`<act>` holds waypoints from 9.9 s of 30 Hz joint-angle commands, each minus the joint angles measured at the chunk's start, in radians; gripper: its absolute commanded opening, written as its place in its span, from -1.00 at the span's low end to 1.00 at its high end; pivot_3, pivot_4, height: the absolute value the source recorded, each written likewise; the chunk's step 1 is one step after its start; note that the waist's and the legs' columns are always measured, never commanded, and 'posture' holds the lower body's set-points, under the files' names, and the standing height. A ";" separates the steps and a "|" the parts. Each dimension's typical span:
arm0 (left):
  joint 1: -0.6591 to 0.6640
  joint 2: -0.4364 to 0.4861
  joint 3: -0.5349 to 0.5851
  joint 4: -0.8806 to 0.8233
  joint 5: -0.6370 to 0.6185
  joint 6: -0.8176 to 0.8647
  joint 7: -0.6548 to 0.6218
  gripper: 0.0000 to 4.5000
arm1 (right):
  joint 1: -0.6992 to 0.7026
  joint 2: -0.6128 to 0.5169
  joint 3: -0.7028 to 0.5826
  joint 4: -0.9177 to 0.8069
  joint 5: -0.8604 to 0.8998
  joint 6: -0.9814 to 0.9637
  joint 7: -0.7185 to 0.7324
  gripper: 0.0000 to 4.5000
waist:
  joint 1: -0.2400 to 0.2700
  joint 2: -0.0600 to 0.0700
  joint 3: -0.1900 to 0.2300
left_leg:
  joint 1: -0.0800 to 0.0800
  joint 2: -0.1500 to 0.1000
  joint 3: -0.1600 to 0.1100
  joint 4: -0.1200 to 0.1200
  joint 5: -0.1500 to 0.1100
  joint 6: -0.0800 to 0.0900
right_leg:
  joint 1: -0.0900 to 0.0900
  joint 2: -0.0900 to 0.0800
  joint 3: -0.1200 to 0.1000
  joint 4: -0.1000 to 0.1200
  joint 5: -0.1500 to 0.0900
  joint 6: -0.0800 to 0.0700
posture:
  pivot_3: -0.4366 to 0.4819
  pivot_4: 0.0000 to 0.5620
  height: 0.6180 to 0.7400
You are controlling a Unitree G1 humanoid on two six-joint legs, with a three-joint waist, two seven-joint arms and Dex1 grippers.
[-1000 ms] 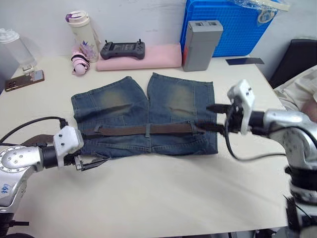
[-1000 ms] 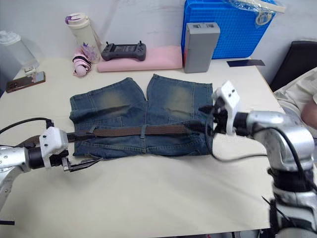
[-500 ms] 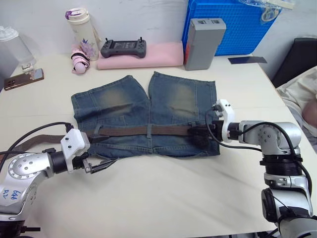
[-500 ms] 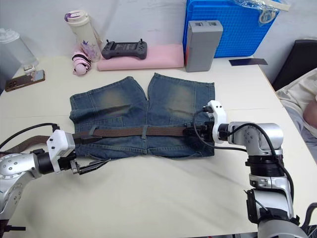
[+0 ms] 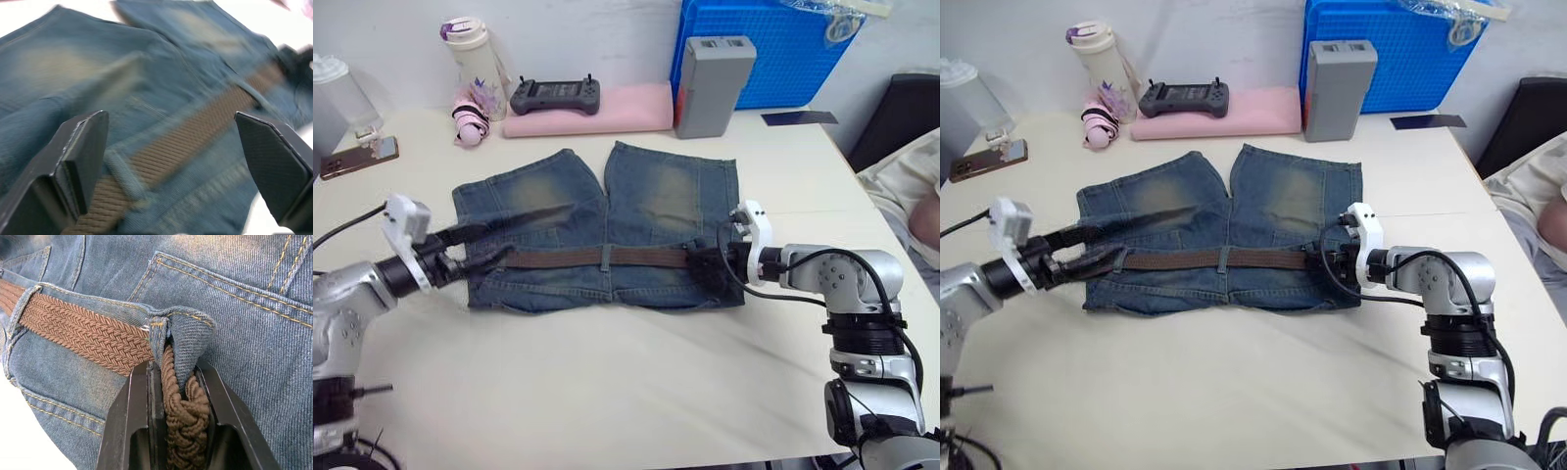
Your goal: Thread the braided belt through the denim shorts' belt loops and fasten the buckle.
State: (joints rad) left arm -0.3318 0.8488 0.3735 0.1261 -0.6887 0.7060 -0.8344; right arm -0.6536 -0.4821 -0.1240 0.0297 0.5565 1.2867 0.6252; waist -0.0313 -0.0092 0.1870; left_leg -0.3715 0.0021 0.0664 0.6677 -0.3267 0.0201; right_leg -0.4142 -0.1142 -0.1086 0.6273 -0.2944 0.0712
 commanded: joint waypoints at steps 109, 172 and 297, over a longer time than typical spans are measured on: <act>1.070 0.344 -0.031 -0.338 0.253 -1.121 0.030 0.64 | 0.557 -0.513 0.003 -0.620 0.039 -0.686 0.425 1.00 | 0.026 0.006 0.000 | 0.003 -0.002 0.006 0.013 -0.015 0.014 | 0.006 -0.017 -0.024 -0.006 0.001 0.003 | -0.05 -0.47 0.54; -0.150 -0.029 -0.126 0.084 0.536 -0.221 0.272 0.87 | -0.088 0.073 0.186 -0.081 -0.320 -0.427 -0.052 0.99 | -0.002 0.009 -0.010 | -0.005 -0.003 0.013 0.014 -0.009 0.012 | -0.004 -0.018 -0.026 0.005 0.002 0.004 | -0.05 -0.47 0.54; -0.122 -0.234 -0.151 -0.134 0.492 -0.583 0.330 -0.99 | 0.231 -0.138 0.196 -0.652 0.124 -0.442 0.067 1.00 | 0.042 -0.013 0.001 | -0.003 -0.006 0.011 0.014 -0.012 0.014 | 0.003 -0.019 -0.030 -0.004 0.004 0.007 | -0.05 -0.47 0.54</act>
State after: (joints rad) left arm -0.4618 0.5882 0.2253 0.0580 -0.1998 0.1213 -0.4739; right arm -0.4101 -0.6080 0.0975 -0.6041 0.6864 0.8771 0.6742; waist 0.0111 -0.0223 0.1884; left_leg -0.3746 -0.0037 0.0773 0.6818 -0.3383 0.0341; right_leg -0.4111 -0.1331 -0.1385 0.6231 -0.2903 0.0785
